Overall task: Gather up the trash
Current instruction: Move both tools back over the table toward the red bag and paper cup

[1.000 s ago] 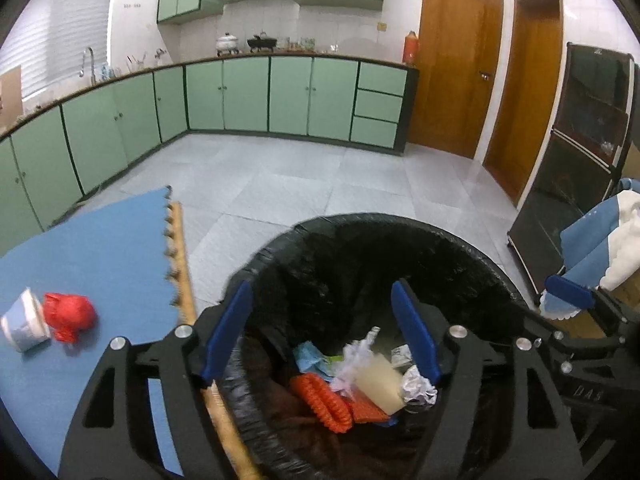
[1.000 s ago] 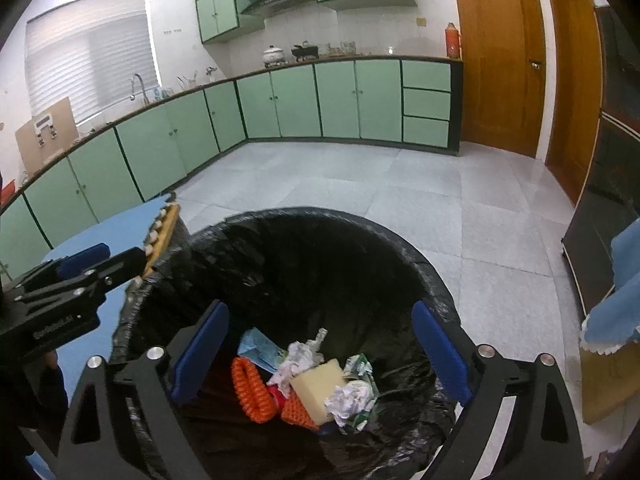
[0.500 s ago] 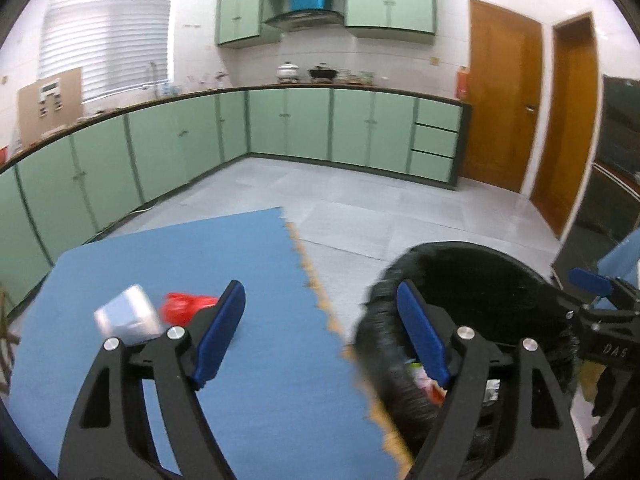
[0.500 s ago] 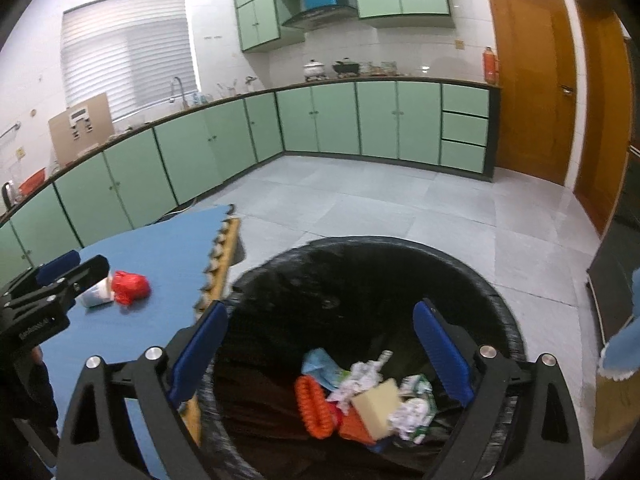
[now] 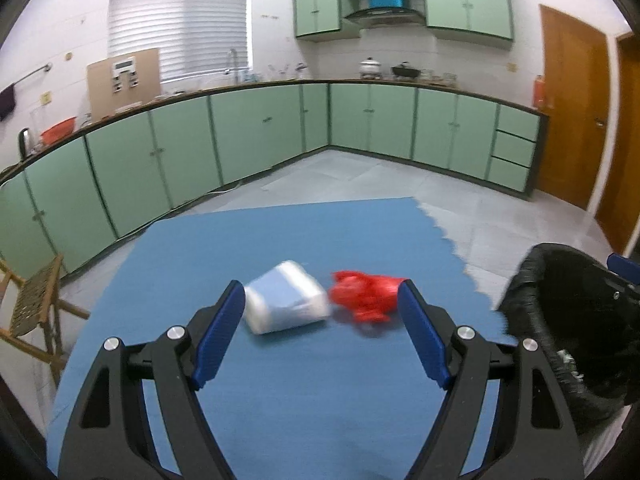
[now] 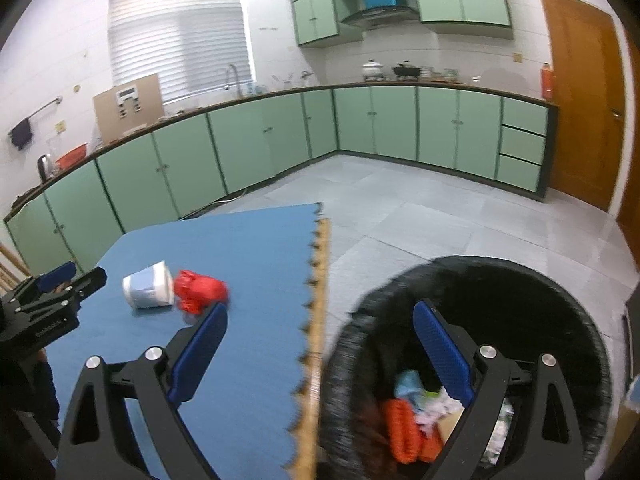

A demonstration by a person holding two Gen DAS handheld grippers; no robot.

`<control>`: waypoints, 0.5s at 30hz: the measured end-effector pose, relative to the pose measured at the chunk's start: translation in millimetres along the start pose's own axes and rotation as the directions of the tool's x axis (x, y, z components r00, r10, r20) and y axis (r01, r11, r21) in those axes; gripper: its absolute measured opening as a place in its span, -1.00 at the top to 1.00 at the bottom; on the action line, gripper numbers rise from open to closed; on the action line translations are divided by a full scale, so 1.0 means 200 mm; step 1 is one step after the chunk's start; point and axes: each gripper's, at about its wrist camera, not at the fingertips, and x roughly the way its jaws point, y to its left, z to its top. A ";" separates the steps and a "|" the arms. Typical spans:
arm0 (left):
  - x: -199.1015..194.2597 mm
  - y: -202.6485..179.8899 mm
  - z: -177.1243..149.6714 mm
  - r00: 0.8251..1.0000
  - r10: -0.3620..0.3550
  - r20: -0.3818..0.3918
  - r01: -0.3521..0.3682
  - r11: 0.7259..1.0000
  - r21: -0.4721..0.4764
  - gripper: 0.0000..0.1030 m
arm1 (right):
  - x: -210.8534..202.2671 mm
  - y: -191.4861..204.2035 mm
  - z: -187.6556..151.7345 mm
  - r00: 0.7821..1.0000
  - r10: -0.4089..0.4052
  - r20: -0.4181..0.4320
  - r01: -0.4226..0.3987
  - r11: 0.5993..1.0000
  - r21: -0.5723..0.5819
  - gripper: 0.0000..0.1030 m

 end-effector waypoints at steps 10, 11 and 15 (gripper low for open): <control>0.16 0.26 -0.07 0.994 0.097 -0.056 -0.099 0.995 -0.022 -0.48 | 0.33 0.32 0.00 0.996 0.070 -0.057 -0.072 0.996 -0.048 -0.79; 0.18 0.29 -0.08 0.993 0.102 -0.061 -0.103 0.994 -0.026 -0.48 | 0.36 0.34 0.00 0.995 0.072 -0.063 -0.075 0.996 -0.050 -0.79; 0.26 0.35 -0.11 0.989 0.117 -0.093 -0.122 0.992 -0.041 -0.48 | 0.50 0.43 -0.02 0.991 0.086 -0.097 -0.093 0.994 -0.061 -0.79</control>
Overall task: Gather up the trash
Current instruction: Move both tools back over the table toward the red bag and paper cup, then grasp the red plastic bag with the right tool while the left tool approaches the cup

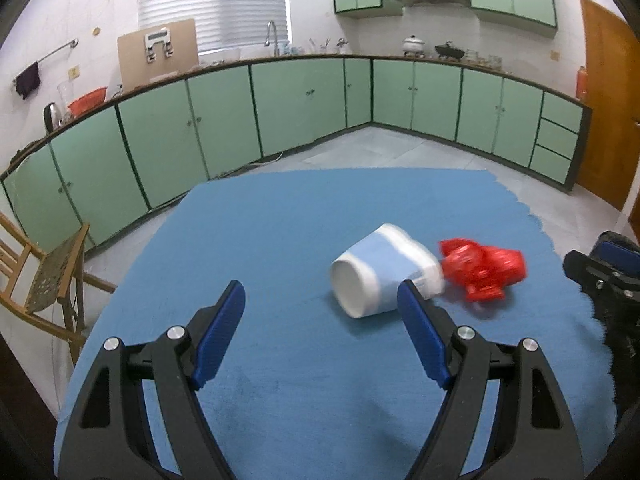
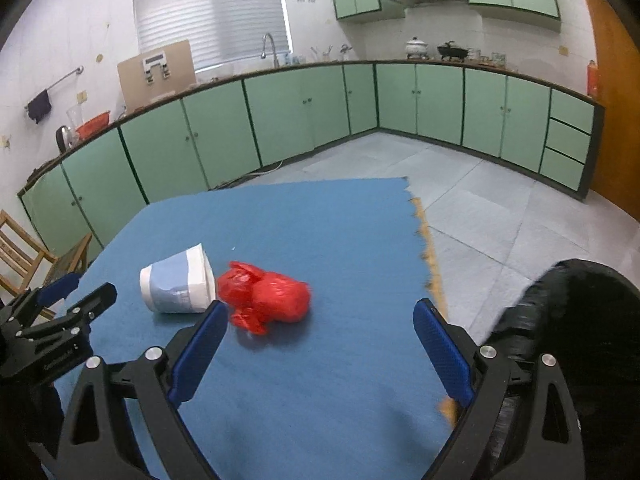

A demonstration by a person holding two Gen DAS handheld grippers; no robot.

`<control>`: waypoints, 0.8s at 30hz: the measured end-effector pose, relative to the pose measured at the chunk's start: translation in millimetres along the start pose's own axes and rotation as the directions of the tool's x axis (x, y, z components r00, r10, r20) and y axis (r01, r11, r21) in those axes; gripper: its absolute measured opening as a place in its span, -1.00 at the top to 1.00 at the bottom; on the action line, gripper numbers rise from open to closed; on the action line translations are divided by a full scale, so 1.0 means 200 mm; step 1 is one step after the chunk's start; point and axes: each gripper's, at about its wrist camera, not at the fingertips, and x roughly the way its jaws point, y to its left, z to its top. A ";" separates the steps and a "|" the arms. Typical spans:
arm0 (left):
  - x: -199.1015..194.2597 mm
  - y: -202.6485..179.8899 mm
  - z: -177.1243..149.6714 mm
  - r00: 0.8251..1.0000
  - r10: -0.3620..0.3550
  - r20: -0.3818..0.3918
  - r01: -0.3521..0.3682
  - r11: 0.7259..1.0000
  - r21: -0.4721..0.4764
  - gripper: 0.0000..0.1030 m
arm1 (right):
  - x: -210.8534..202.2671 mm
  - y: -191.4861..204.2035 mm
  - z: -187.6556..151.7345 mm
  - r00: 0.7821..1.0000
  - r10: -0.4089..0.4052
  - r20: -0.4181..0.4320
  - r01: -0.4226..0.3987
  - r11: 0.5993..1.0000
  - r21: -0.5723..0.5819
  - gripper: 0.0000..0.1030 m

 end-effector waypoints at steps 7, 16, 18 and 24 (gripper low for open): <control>0.11 0.08 -0.04 0.999 0.016 -0.045 -0.017 1.000 -0.022 -0.48 | 0.21 0.09 0.02 0.999 -0.011 -0.050 0.009 0.999 -0.043 -0.79; 0.17 0.12 -0.05 0.997 0.012 -0.075 -0.015 0.999 -0.044 -0.48 | 0.39 0.12 0.06 0.994 -0.014 -0.112 0.009 0.999 -0.046 -0.79; 0.17 0.12 -0.04 0.997 0.012 -0.072 -0.015 0.999 -0.040 -0.48 | 0.43 0.13 0.06 0.991 -0.015 -0.136 0.008 0.999 -0.051 -0.77; 0.16 0.11 -0.04 0.998 0.011 -0.065 -0.013 0.999 -0.032 -0.48 | 0.47 0.16 0.04 0.983 0.017 -0.183 -0.031 0.997 -0.072 -0.45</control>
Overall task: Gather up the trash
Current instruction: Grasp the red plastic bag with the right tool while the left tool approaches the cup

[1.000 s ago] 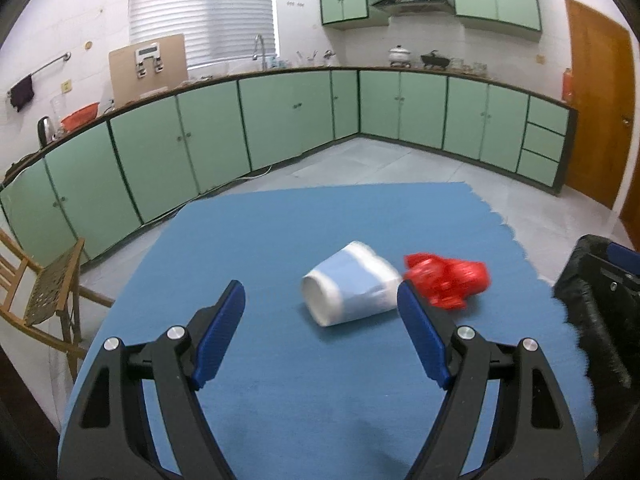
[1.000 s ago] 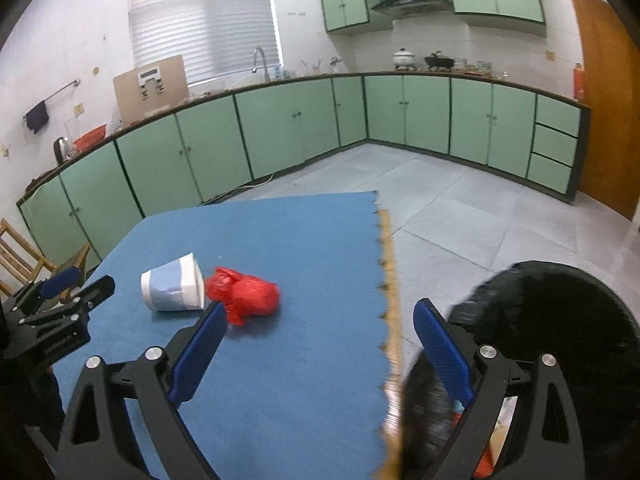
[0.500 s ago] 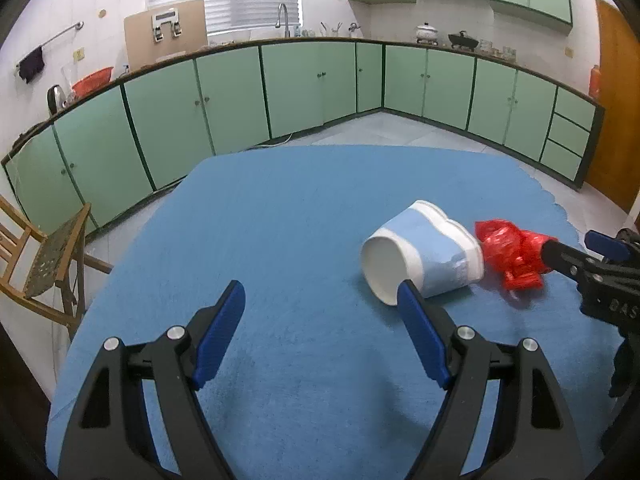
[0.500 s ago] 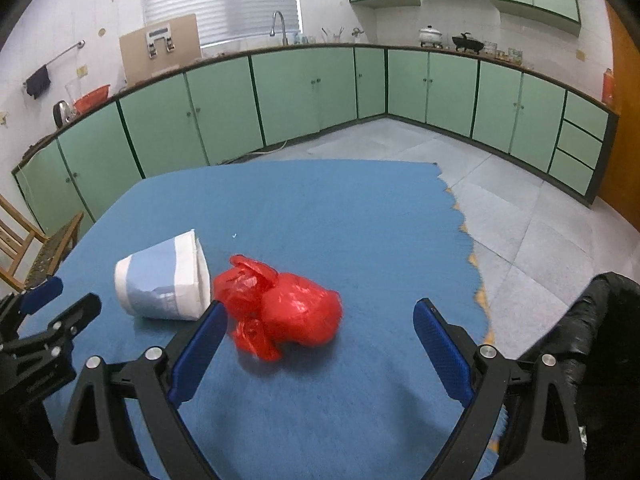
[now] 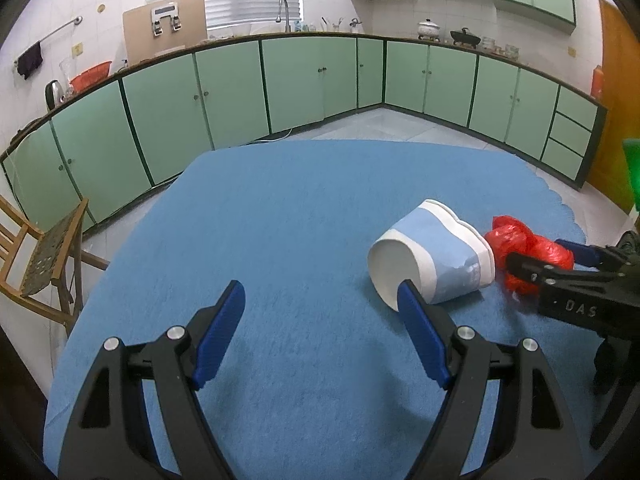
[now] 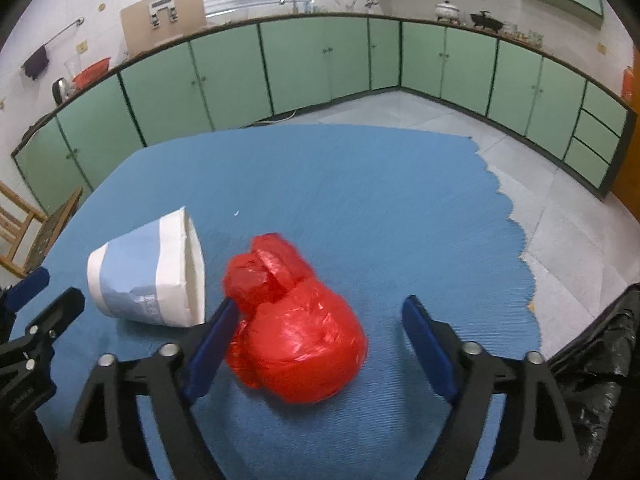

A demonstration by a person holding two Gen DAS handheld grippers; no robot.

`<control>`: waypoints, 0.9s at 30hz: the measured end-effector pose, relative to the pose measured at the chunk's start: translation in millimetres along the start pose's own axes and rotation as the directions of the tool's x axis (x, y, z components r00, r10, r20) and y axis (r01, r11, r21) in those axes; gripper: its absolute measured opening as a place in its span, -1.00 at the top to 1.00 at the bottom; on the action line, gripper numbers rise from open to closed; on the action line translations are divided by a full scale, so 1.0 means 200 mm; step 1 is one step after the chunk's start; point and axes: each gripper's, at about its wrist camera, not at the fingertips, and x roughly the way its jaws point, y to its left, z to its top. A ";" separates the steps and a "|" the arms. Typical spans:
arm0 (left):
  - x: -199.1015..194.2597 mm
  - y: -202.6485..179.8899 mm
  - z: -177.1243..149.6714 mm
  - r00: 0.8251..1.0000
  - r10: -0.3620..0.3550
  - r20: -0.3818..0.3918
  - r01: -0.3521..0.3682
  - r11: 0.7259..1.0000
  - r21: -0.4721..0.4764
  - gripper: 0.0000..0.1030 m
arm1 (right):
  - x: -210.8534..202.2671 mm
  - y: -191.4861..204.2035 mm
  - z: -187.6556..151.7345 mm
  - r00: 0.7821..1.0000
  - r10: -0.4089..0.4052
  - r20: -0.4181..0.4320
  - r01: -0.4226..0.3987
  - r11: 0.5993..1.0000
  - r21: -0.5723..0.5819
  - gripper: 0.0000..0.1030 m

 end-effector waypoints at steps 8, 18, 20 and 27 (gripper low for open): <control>-0.02 -0.05 0.05 1.000 -0.018 0.016 0.018 1.000 -0.005 -0.50 | 0.00 0.02 -0.01 0.998 0.064 -0.007 -0.064 0.998 -0.008 0.13; -0.01 -0.26 0.11 0.997 -0.069 0.020 0.069 0.998 0.008 -0.69 | -0.10 -0.13 -0.05 0.999 0.016 0.032 -0.017 0.999 0.051 0.14; 0.03 -0.31 0.11 0.998 -0.063 0.006 0.063 0.998 0.007 -0.70 | -0.11 -0.18 -0.05 0.999 0.007 0.032 -0.009 0.998 0.065 0.14; 0.13 -0.43 0.13 0.999 -0.007 -0.043 0.007 1.000 -0.004 -0.75 | -0.14 -0.30 -0.08 0.999 0.001 0.038 -0.004 0.996 0.092 0.14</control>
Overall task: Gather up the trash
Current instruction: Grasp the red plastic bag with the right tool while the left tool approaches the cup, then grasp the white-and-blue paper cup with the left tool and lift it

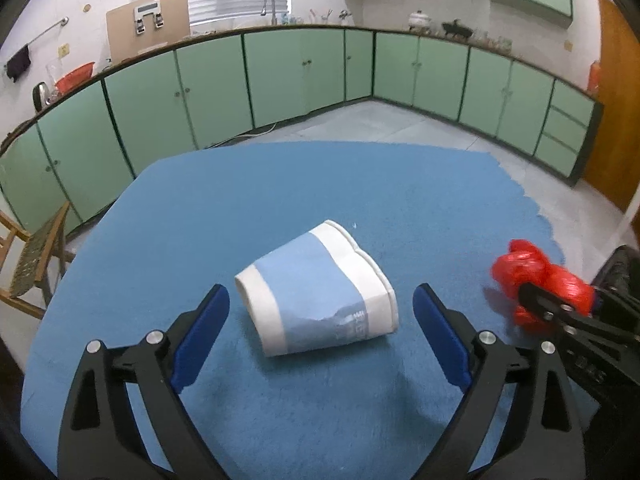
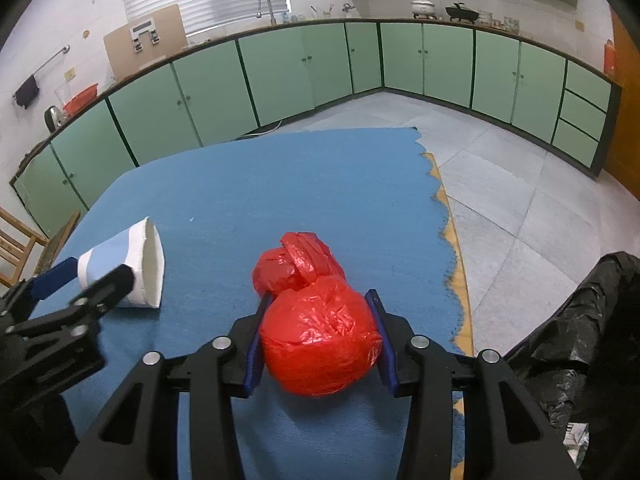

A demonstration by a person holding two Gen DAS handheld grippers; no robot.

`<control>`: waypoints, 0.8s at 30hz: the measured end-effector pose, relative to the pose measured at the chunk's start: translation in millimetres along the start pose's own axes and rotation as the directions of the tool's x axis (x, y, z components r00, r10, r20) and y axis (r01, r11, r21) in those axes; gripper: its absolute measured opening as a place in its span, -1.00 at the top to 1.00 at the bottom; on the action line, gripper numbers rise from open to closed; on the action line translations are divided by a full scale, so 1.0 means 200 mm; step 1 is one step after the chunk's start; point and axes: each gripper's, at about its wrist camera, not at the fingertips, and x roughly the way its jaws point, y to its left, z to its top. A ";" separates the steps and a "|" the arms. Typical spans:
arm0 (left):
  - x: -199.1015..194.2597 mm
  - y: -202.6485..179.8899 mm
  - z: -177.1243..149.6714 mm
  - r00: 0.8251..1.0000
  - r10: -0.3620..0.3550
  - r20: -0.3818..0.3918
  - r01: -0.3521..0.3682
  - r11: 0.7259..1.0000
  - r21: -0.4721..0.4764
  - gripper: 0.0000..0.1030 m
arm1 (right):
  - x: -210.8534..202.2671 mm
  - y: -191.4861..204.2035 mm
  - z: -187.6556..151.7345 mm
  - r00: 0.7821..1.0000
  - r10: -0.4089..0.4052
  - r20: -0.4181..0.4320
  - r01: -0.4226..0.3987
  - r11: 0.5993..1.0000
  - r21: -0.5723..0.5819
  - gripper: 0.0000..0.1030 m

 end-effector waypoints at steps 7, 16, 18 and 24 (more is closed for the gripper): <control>0.09 -0.03 0.03 0.999 0.031 -0.034 -0.031 0.999 0.012 -0.75 | 0.01 0.00 -0.01 1.000 0.012 -0.004 -0.012 1.000 -0.011 0.14; 0.11 0.00 0.02 0.999 -0.008 -0.051 0.007 1.000 -0.020 -0.53 | 0.02 0.00 0.00 1.000 0.008 -0.016 -0.009 1.000 -0.014 0.13; 0.10 0.01 0.02 0.999 -0.022 -0.049 0.020 0.999 -0.027 -0.49 | 0.03 0.00 0.00 1.000 0.005 -0.018 -0.005 1.000 -0.013 0.13; 0.02 0.02 -0.02 0.998 -0.065 -0.023 0.065 0.998 -0.009 -0.42 | 0.03 0.01 0.00 1.000 -0.003 -0.014 0.003 1.000 -0.014 0.13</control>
